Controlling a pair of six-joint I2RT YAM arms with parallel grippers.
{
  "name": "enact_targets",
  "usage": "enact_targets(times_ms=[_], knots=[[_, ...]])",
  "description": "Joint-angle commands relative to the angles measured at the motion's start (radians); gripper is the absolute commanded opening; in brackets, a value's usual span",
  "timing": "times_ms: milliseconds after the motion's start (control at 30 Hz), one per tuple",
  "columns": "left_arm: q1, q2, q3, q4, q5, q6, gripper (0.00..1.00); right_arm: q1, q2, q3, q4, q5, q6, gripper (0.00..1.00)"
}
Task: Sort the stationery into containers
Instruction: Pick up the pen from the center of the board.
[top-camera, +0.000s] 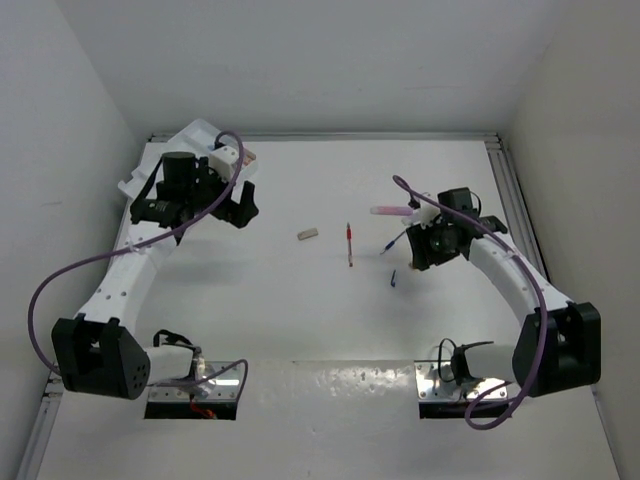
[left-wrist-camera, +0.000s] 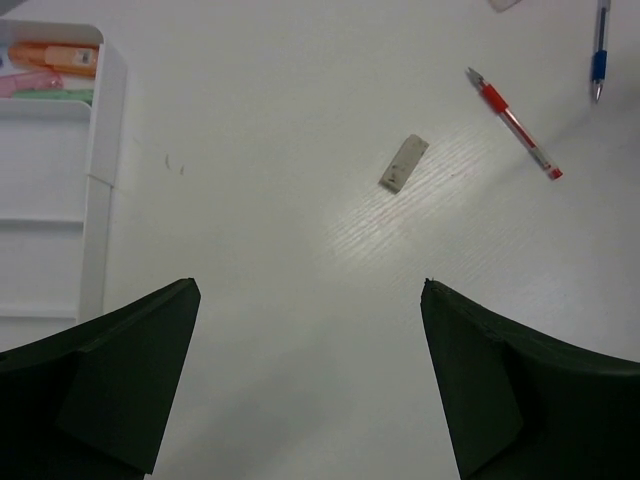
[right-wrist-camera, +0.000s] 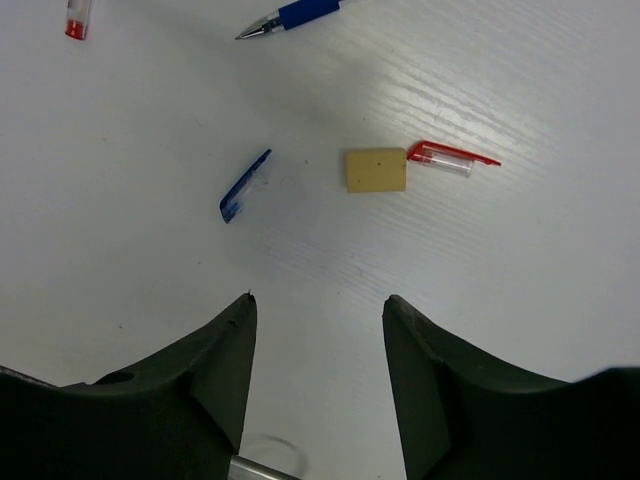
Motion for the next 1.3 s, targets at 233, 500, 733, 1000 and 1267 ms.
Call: enact_targets(times_ms=[233, 500, 733, 1000, 1267], knots=[[-0.055, -0.023, -0.027, -0.060, 0.103, 0.144, 1.00, -0.014, -0.075, 0.026, 0.050, 0.005, -0.155, 0.50], [-0.027, 0.066, 0.050, -0.156, 0.190, 0.181, 0.96, -0.133, 0.225, 0.272, 0.118, 0.022, -0.165, 0.50], [0.019, 0.016, 0.023, -0.070, 0.049, 0.038, 0.98, -0.273, 0.512, 0.557, -0.050, -0.042, 0.335, 0.62], [0.080, -0.015, -0.033, -0.045, -0.020, -0.017, 0.99, -0.178, 0.572, 0.509, 0.131, 0.230, 0.656, 0.66], [0.151, -0.015, -0.042, -0.042, 0.015, -0.018, 0.99, -0.097, 0.710, 0.600, 0.130, 0.432, 0.740, 0.66]])
